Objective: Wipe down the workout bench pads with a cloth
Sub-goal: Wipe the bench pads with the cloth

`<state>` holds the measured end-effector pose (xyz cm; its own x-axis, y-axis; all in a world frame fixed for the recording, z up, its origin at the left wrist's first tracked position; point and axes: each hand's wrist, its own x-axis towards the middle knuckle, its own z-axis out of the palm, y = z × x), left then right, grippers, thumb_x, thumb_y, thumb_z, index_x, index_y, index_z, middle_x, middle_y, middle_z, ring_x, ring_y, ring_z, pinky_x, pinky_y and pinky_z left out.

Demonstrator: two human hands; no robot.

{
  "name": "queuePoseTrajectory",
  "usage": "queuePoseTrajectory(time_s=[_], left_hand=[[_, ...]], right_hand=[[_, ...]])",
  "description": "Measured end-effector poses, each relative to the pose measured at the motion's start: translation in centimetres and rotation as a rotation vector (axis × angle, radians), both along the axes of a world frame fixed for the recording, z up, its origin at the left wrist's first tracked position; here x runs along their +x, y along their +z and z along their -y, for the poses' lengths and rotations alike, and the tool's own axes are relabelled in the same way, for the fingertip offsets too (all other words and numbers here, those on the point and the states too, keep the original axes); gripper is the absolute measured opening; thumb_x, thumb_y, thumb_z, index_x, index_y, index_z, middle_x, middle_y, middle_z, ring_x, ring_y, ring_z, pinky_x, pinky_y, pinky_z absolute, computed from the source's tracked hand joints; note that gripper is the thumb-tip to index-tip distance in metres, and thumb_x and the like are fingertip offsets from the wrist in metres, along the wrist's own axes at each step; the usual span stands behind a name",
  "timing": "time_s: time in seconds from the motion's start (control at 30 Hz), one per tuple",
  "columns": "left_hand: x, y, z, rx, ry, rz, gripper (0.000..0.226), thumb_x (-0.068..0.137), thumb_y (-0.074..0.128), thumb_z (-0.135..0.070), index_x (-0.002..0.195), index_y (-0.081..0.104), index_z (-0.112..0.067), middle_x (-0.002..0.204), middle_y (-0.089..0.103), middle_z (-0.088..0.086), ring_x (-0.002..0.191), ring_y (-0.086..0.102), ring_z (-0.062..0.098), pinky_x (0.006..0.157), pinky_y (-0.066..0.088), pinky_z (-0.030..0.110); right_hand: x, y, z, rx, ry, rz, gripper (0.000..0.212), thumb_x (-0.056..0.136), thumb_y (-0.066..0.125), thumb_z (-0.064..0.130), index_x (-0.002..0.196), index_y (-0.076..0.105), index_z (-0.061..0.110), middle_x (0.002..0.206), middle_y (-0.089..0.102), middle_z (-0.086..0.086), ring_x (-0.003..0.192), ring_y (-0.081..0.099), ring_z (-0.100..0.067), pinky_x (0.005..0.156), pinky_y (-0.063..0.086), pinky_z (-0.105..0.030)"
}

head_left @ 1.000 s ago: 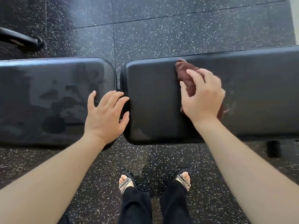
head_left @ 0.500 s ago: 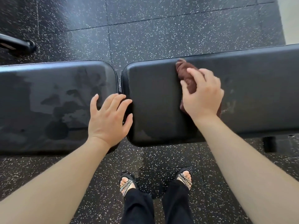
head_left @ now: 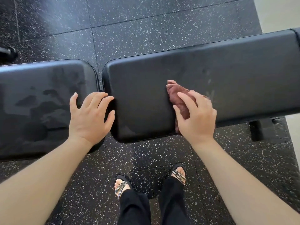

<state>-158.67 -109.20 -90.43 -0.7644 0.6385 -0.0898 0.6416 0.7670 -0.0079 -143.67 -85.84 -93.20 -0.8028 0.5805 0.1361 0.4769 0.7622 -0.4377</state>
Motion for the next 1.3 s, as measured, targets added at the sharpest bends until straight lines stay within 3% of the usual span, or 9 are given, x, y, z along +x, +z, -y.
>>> queuePoseTrajectory(time_s=[0.43, 0.6, 0.8, 1.0, 1.17, 1.3], left_hand=[[0.0, -0.2, -0.1, -0.022, 0.010, -0.008, 0.040, 0.086, 0.044, -0.038, 0.120, 0.056, -0.020, 0.125, 0.055, 0.000, 0.120, 0.045, 0.020, 0.109, 0.010, 0.054], [0.0, -0.2, 0.0, -0.019, 0.009, -0.005, 0.039, 0.085, 0.045, -0.039, 0.119, 0.056, -0.021, 0.125, 0.055, 0.000, 0.120, 0.045, 0.020, 0.108, 0.011, 0.054], [-0.1, -0.4, 0.2, 0.005, 0.002, 0.003, 0.039, 0.087, 0.043, -0.039, 0.119, 0.055, -0.023, 0.126, 0.054, -0.002, 0.122, 0.043, 0.019, 0.108, 0.010, 0.055], [0.1, -0.2, 1.2, 0.124, -0.093, 0.037, 0.036, 0.087, 0.041, -0.031, 0.116, 0.058, -0.018, 0.120, 0.058, 0.000, 0.116, 0.048, 0.022, 0.108, 0.014, 0.059], [-0.7, 2.0, 6.6, 0.147, -0.191, 0.062, 0.038, 0.086, 0.044, -0.028, 0.118, 0.057, -0.012, 0.124, 0.057, 0.005, 0.118, 0.048, 0.026, 0.104, 0.028, 0.050], [-3.7, 3.9, 11.8, 0.111, -0.211, 0.012, 0.042, 0.087, 0.041, -0.031, 0.119, 0.056, -0.007, 0.127, 0.054, 0.010, 0.119, 0.046, 0.031, 0.103, 0.030, 0.052]], right_hand=[[-7.9, 0.6, -4.7, -0.084, -0.302, -0.001, 0.037, 0.085, 0.056, 0.039, 0.120, 0.058, 0.027, 0.127, 0.052, 0.000, 0.113, 0.046, -0.030, 0.086, 0.040, -0.047], [-9.1, 0.8, 0.0, -0.087, -0.036, -0.020, 0.034, 0.078, 0.062, 0.037, 0.112, 0.063, 0.030, 0.118, 0.058, 0.000, 0.103, 0.052, -0.031, 0.078, 0.043, -0.043], [-3.2, 0.5, 5.9, -0.071, 0.213, 0.004, 0.032, 0.079, 0.064, 0.035, 0.110, 0.063, 0.030, 0.116, 0.059, 0.001, 0.102, 0.054, -0.026, 0.073, 0.042, -0.040], [0.7, -0.2, 6.4, 0.006, 0.103, -0.015, 0.033, 0.083, 0.064, 0.034, 0.115, 0.063, 0.025, 0.120, 0.059, -0.005, 0.104, 0.053, -0.029, 0.074, 0.044, -0.042], [-0.1, -0.1, 11.0, -0.037, -0.112, -0.058, 0.034, 0.084, 0.062, 0.034, 0.117, 0.061, 0.024, 0.123, 0.057, -0.007, 0.108, 0.051, -0.031, 0.077, 0.047, -0.048], [-2.7, -0.4, 18.8, -0.045, 0.035, -0.063, 0.034, 0.082, 0.061, 0.034, 0.114, 0.062, 0.024, 0.120, 0.059, -0.008, 0.104, 0.054, -0.031, 0.075, 0.045, -0.045]])
